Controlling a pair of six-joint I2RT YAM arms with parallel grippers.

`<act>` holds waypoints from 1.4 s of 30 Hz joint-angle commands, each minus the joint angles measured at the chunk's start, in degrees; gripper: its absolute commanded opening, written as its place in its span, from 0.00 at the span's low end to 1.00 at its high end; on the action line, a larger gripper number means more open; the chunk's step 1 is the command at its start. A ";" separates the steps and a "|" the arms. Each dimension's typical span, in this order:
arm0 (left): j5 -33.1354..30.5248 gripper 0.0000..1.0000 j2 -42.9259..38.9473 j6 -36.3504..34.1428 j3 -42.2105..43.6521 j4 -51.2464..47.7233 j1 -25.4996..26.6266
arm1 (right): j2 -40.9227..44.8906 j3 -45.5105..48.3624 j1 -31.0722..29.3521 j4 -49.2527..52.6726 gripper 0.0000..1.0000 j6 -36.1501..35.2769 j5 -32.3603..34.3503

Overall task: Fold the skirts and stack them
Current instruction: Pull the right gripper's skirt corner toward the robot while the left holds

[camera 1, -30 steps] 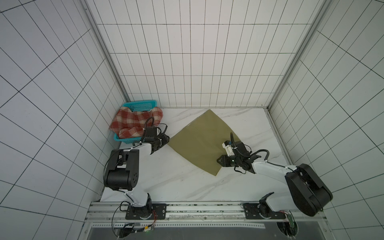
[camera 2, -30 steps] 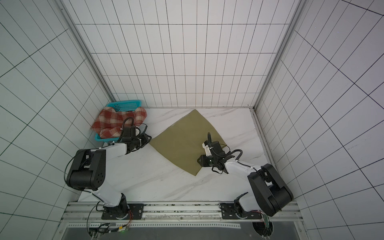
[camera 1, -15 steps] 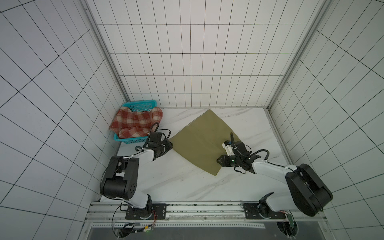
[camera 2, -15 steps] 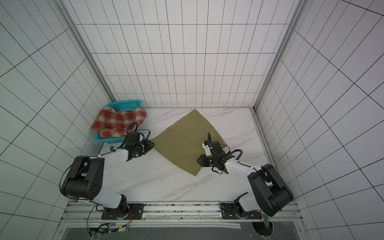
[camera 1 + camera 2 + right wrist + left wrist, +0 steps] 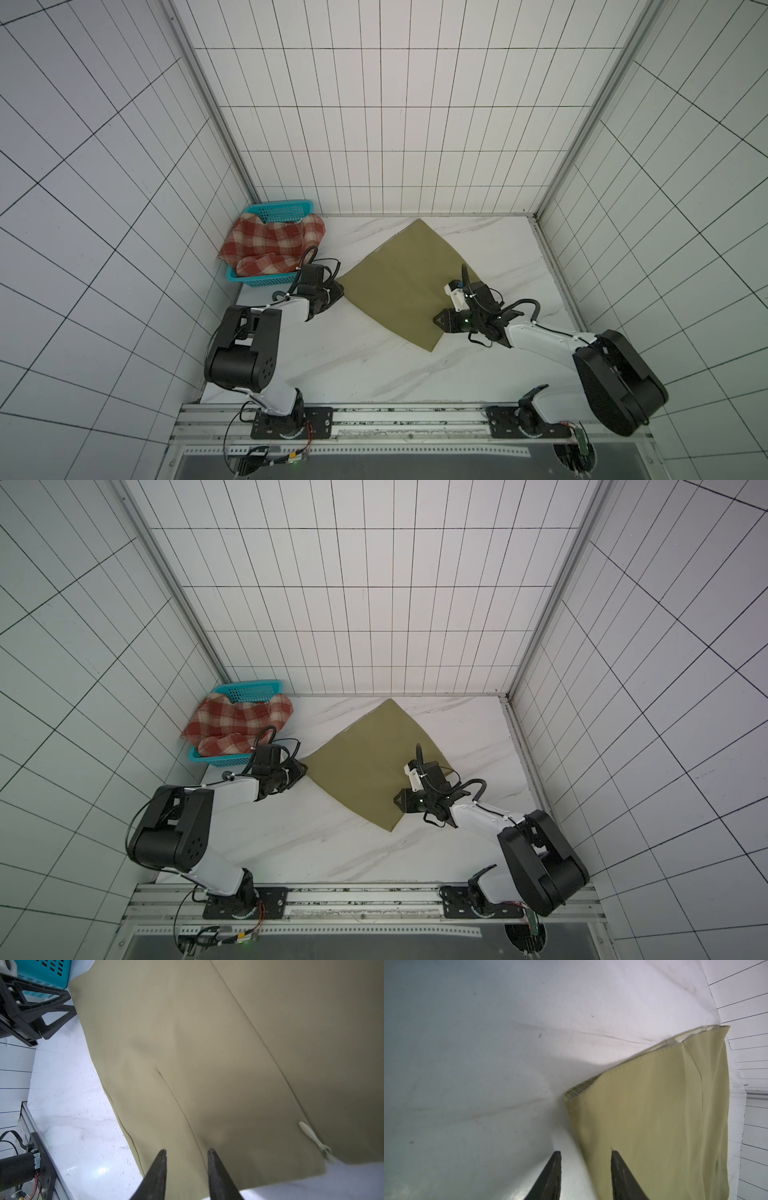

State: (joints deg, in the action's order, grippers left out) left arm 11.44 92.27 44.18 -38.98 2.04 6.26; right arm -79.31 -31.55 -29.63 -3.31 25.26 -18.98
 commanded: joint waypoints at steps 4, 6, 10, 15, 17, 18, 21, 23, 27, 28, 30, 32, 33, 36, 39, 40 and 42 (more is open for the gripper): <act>-1.86 0.35 2.25 0.99 -1.35 3.20 -0.76 | -0.48 -3.69 -0.42 0.24 0.34 -0.37 -0.60; -1.56 0.32 2.76 1.11 -1.45 4.04 -0.73 | -0.67 -3.69 -0.38 0.37 0.34 -0.60 -0.61; -1.64 0.23 3.68 1.15 -1.54 5.11 -0.65 | -0.57 -3.44 -0.41 1.00 0.34 -1.17 -0.27; -0.89 0.13 4.56 1.00 -1.58 6.38 -0.65 | 0.44 -2.75 -0.41 1.61 0.35 -1.58 -0.07; -0.05 0.05 4.81 0.73 -1.63 6.95 -0.71 | 0.77 -2.48 -0.49 1.98 0.35 -1.95 0.21; 0.06 0.00 4.90 0.65 -1.71 7.01 -0.69 | 1.03 -2.46 -0.51 2.30 0.35 -2.17 0.50; 0.42 0.00 4.41 0.51 -1.80 6.87 -0.64 | 2.02 -2.70 -1.27 4.28 0.37 -3.68 2.07; 0.59 0.00 3.84 0.39 -1.80 6.66 -0.59 | 3.04 -3.20 -2.69 6.50 0.38 -4.91 4.70; 1.10 0.00 2.66 0.29 -1.87 6.22 -0.59 | 4.54 -5.62 -6.30 12.07 0.43 -7.83 10.69; 1.21 0.00 2.43 0.21 -1.94 6.17 -0.55 | 5.02 -6.04 -7.41 13.18 0.44 -8.49 12.52; 1.43 0.00 2.17 0.20 -1.96 5.89 -0.55 | 5.69 -6.63 -9.23 14.22 0.46 -8.55 14.30; 1.78 0.00 1.96 0.16 -1.89 5.95 -0.59 | 5.74 -7.90 -11.83 15.70 0.47 -8.52 17.08; 1.92 0.00 1.99 0.31 -1.94 5.94 -0.51 | 5.51 -8.51 -13.27 16.32 0.48 -8.68 18.42; 2.27 0.00 1.81 0.38 -1.93 6.06 -0.35 | 3.91 -10.36 -17.74 17.37 0.49 -9.40 22.14; 2.41 0.00 1.90 0.44 -2.15 6.28 -0.21 | 1.26 -11.58 -20.95 18.00 0.49 -10.18 24.96; 2.57 0.00 1.95 0.51 -2.23 6.32 -0.16 | 0.31 -12.20 -21.88 18.40 0.49 -10.43 26.08; 3.02 0.00 2.04 0.56 -2.58 6.30 -0.11 | -0.94 -12.99 -23.03 18.69 0.49 -11.03 27.42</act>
State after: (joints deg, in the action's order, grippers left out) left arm 13.63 95.37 44.60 -40.03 7.05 5.93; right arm -78.67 -39.68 -51.16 11.92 16.19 3.70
